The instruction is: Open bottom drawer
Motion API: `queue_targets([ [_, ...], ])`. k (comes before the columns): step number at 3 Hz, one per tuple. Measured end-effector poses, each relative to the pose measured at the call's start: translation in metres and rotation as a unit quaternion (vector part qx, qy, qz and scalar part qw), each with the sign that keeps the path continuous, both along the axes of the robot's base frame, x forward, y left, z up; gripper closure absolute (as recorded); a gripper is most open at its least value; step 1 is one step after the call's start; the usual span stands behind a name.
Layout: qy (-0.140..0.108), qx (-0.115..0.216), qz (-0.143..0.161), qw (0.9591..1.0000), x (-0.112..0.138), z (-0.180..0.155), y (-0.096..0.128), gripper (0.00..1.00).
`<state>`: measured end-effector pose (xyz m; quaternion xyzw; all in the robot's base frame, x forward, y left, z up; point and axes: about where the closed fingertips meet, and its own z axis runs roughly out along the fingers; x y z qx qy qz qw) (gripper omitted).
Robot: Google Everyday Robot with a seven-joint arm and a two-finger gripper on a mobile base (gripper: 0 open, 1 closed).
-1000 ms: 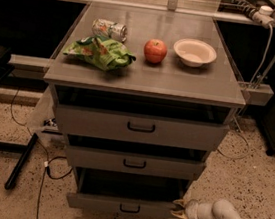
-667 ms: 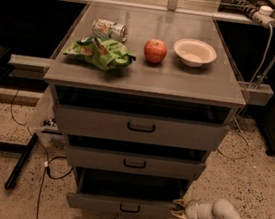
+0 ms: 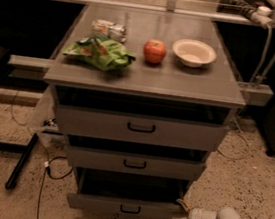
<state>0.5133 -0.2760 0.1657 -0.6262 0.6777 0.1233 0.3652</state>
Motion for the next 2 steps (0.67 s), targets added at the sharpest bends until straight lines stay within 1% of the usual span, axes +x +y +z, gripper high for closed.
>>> queue_targets([
  [1,0.0,0.0,0.0,1.0,0.0001,0.0062,0.0003,0.84],
  [2,0.0,0.0,0.0,1.0,0.0001,0.0118,0.0003,1.0],
])
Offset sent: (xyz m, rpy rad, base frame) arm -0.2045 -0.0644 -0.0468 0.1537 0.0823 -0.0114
